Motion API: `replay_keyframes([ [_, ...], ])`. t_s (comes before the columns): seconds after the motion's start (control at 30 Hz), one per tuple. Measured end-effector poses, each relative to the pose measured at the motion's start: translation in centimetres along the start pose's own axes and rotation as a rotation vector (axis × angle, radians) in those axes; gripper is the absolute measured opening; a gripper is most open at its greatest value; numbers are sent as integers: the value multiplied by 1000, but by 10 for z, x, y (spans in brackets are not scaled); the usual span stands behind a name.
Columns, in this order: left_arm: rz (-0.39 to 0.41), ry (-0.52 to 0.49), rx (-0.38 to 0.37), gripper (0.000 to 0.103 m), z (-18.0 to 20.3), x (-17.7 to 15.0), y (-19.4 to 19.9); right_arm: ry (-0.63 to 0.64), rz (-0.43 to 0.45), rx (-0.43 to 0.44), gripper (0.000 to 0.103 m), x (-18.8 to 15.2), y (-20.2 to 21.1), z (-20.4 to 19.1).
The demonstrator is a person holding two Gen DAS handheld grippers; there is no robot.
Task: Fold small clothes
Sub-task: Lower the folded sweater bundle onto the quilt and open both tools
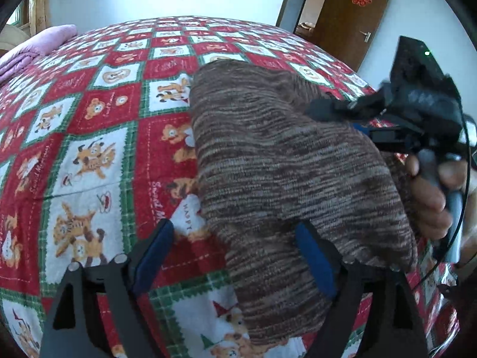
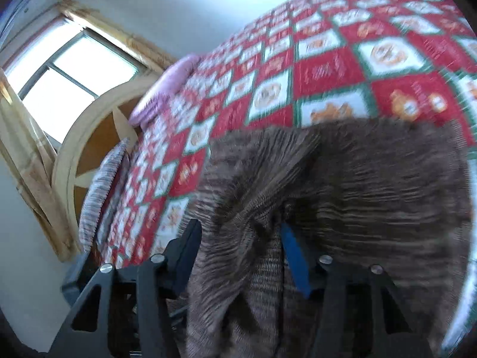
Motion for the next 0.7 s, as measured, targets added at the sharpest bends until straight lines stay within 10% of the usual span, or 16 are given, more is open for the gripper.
replay_keyframes([
  [0.13,-10,-9,4,90,6,0,-1,74,9,-35,14,-5,-6,-11],
  [0.47,-66,-42,-90,101,74,4,-13,137,170,-203,12,23,90,-24],
  [0.7,-75,-108,-78,101,86,-2,-14,20,170,-380,12,24,103,54],
])
Point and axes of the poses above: each gripper's, at about its wrist camera, not at the fingertips, and y roughly against the way its jaws point, z to its right, x to its top, the point moved 5 cm from there along -y, roughly the way its jaws point, and after that the axes turned 3 degrees about -y, right-handed, at the moved point
